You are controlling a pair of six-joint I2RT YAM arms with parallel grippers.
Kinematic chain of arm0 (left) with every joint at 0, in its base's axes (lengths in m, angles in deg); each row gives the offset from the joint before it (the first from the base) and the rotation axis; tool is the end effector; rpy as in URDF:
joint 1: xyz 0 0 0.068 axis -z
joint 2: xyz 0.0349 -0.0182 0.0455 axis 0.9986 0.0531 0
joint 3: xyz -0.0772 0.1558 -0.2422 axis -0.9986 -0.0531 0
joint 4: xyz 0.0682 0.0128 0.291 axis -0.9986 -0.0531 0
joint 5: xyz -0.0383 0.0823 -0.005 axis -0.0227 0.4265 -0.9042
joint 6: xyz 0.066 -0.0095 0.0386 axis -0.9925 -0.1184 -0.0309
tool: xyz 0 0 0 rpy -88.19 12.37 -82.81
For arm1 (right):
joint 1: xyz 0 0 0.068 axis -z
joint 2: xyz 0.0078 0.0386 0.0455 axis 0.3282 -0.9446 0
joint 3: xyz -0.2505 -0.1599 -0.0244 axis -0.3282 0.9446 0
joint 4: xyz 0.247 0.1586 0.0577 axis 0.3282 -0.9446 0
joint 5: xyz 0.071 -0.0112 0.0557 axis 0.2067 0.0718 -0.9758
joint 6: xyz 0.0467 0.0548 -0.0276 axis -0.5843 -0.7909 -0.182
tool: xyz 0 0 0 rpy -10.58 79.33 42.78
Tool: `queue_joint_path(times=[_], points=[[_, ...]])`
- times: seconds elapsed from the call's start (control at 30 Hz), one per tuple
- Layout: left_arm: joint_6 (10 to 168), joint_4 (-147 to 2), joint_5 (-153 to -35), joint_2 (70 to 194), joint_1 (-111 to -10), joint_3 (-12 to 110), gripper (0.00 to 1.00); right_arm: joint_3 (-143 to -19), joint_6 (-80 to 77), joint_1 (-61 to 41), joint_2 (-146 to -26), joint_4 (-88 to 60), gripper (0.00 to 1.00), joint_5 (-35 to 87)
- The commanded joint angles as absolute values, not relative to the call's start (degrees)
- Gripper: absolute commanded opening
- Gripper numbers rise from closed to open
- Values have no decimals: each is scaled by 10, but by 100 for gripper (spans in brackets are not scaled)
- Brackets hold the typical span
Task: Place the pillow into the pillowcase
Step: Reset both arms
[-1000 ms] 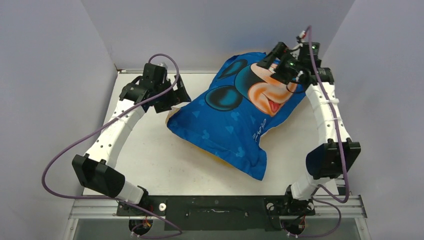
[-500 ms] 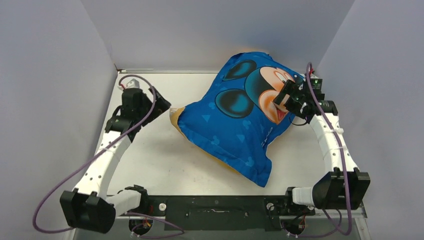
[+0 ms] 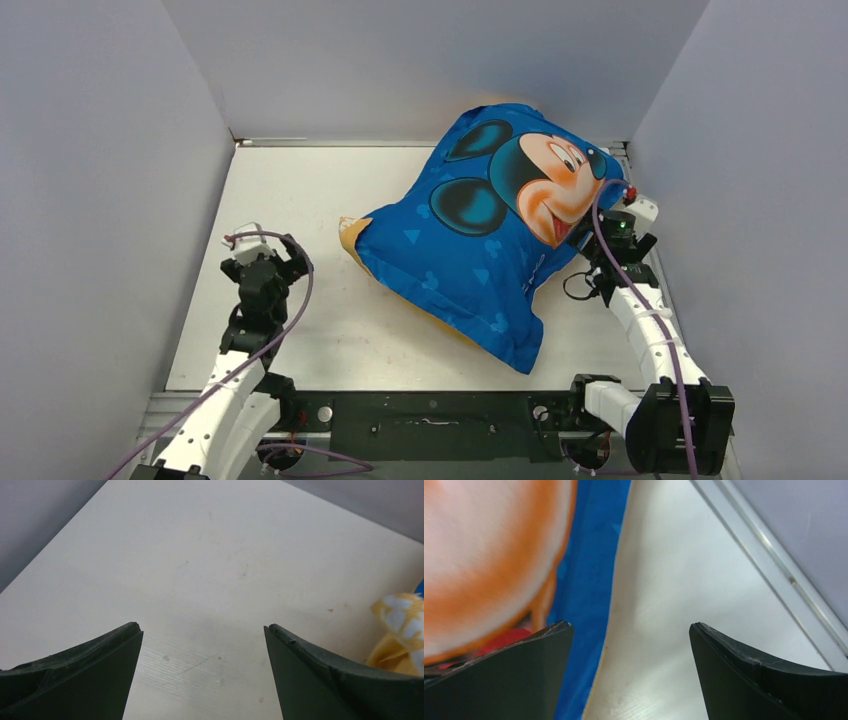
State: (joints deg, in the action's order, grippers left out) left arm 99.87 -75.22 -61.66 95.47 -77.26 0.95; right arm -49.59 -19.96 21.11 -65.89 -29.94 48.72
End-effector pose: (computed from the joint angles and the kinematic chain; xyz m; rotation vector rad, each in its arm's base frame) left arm 0.2157 -0.0096 0.2471 -0.4940 1.7408 -0.0149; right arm 0.2835 -0.0267 0.2666 0.6438 2.0357 -0.0456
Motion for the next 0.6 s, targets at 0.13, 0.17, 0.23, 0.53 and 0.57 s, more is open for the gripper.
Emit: queue_joint_path(times=[0.13, 0.17, 0.23, 0.53, 0.57], points=[[815, -562, -618, 992, -776, -77, 96, -405, -153, 213, -670, -168, 90, 531], [815, -547, -621, 1008, -776, -80, 96, -388, -148, 214, -671, -143, 90, 541], [828, -492, -619, 1052, -779, -92, 96, -347, -145, 215, -669, -78, 90, 556], [796, -186, -628, 1283, -788, -115, 96, -207, -110, 210, -750, 290, 90, 588], [815, -187, -617, 1301, -790, -100, 96, -193, -97, 209, -766, 337, 90, 589]])
